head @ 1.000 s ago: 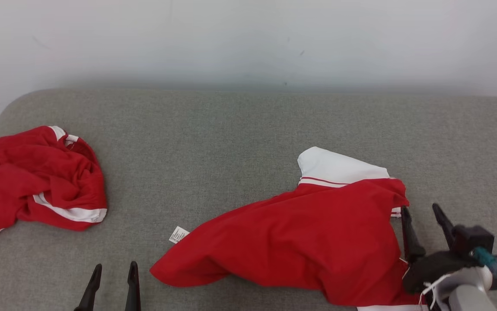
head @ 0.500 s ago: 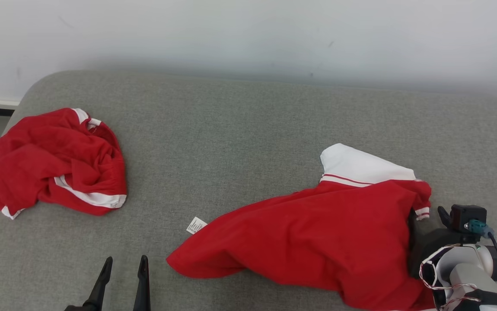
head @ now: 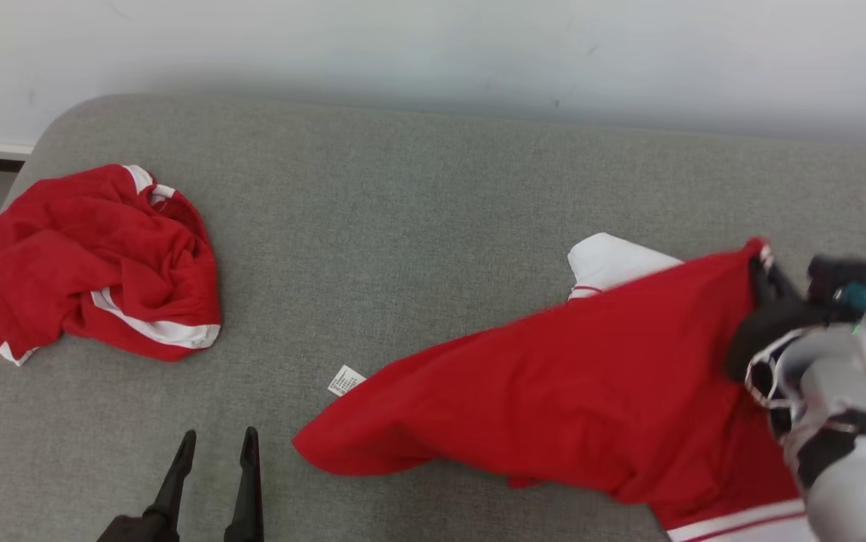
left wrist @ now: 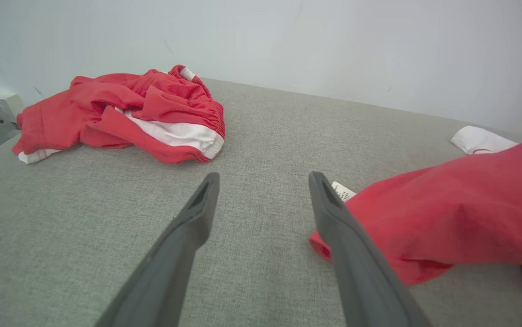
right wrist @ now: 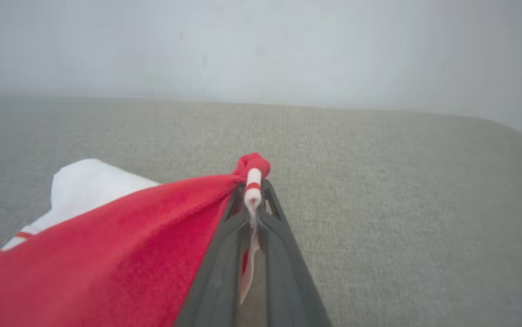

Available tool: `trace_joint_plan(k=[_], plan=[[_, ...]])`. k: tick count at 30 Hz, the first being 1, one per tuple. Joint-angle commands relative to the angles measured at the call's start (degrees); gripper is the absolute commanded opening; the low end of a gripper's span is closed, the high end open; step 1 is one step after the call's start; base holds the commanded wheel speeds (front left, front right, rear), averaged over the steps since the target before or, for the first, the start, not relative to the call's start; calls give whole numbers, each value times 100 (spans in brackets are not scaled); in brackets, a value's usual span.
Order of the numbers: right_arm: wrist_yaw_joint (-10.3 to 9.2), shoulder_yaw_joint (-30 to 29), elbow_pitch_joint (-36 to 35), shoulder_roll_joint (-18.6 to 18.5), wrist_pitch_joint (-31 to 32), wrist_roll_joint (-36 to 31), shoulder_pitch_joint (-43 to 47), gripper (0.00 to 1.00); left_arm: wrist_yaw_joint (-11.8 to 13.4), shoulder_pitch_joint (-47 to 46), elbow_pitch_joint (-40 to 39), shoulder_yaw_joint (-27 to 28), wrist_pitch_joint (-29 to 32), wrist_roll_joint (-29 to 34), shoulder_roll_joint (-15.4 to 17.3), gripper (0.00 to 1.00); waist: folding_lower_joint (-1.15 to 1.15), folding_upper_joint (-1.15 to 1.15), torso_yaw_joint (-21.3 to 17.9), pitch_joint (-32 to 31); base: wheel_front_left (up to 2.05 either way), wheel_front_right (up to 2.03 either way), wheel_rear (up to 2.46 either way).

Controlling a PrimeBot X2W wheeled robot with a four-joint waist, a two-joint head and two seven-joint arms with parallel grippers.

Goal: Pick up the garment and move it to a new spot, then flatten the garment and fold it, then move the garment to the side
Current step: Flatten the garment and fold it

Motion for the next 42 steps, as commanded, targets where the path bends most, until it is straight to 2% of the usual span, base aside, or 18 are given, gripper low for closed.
trace_joint_plan(k=[1, 8, 15, 17, 18, 19, 23, 27, 34, 42], plan=[[6, 27, -108, -78, -33, 36, -214, 0, 7, -116, 11, -12, -24, -29, -4, 100, 0, 0, 3, 84, 0, 0, 0], [6, 173, -392, -391, -32, -94, -1144, 0, 7, -306, 50, -121, -24, -74, -12, 100, 0, 0, 97, 290, 0, 0, 0], [6, 229, -8, -565, -32, -391, -1615, 0, 7, -461, 95, -230, -24, -134, -17, 100, 0, 0, 259, 460, 0, 0, 0], [6, 245, 100, -568, -33, -490, -1668, 72, 7, -466, 112, -233, -24, -161, -19, 100, 0, 0, 278, 477, 0, 0, 0], [6, 245, 100, -568, -33, -490, -1668, 72, 7, -466, 112, -233, -24, -161, -19, 100, 0, 0, 278, 477, 0, 0, 0], [6, 227, 117, -557, -33, -515, -1665, 100, 7, -481, 116, -230, -24, -173, -19, 100, 0, 0, 278, 480, 0, 0, 0], [6, 172, 31, -532, -32, -626, -1415, 100, 7, -433, 136, -168, -24, -192, -20, 100, 0, 0, 211, 406, 0, 0, 0], [6, -65, -573, -580, -33, -592, -989, 100, 7, -289, 123, -84, -24, -135, -19, 100, 0, 0, 51, 199, 0, 0, 0], [6, -380, -2013, -366, -24, -245, 118, 100, 7, -112, 92, -13, -24, -77, -17, 100, 0, 0, -174, -120, 0, 0, 0], [6, 34, -3817, -23, -23, 227, 1857, 100, 7, 98, 55, 13, -24, -57, -17, 100, 0, 0, -368, -371, 0, 0, 0]])
